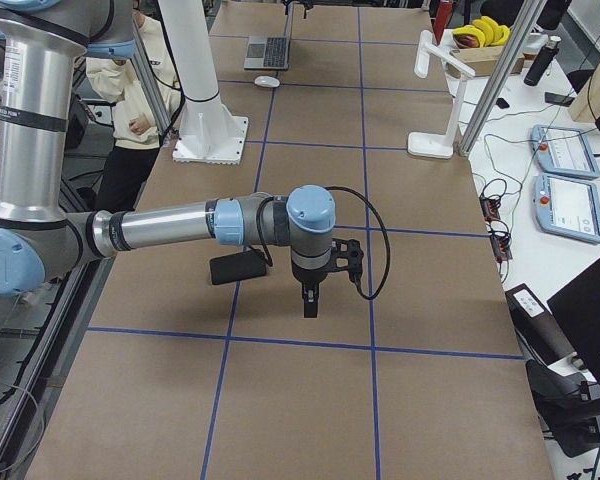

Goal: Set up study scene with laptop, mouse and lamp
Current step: 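Grasp the edge of the silver laptop with the left gripper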

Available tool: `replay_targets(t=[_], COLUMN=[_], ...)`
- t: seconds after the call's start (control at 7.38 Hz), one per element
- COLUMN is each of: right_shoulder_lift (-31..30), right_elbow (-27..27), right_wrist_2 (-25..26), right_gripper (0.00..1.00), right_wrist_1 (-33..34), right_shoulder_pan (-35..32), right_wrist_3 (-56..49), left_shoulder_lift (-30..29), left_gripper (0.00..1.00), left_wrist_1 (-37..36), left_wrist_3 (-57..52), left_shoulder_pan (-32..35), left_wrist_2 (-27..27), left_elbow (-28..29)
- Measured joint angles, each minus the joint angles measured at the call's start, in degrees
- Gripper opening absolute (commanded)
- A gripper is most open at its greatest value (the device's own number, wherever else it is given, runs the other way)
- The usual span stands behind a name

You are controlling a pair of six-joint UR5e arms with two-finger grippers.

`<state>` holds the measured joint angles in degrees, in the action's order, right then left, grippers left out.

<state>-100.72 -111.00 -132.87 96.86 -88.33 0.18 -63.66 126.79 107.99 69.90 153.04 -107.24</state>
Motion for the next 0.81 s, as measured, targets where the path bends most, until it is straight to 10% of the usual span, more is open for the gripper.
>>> replay_targets(t=[0.14,0.27,0.81], right_shoulder_lift=[0.0,0.0,0.0], right_elbow=[0.0,0.0,0.0], right_wrist_2=[0.0,0.0,0.0], right_gripper=[1.00,1.00,1.00], right_wrist_1=[0.0,0.0,0.0], right_shoulder_pan=[0.0,0.0,0.0], right_wrist_3=[0.0,0.0,0.0], left_shoulder_lift=[-0.1,-0.1,-0.4], left_gripper=[0.17,0.00,0.00], left_wrist_1=[3.0,4.5,6.1], left_wrist_3=[3.6,5.4,6.2], left_shoulder_pan=[-2.5,-3.8,-4.4], left_wrist_2=[-1.6,-2.3,-1.9], left_elbow=[0.1,0.2,0.7])
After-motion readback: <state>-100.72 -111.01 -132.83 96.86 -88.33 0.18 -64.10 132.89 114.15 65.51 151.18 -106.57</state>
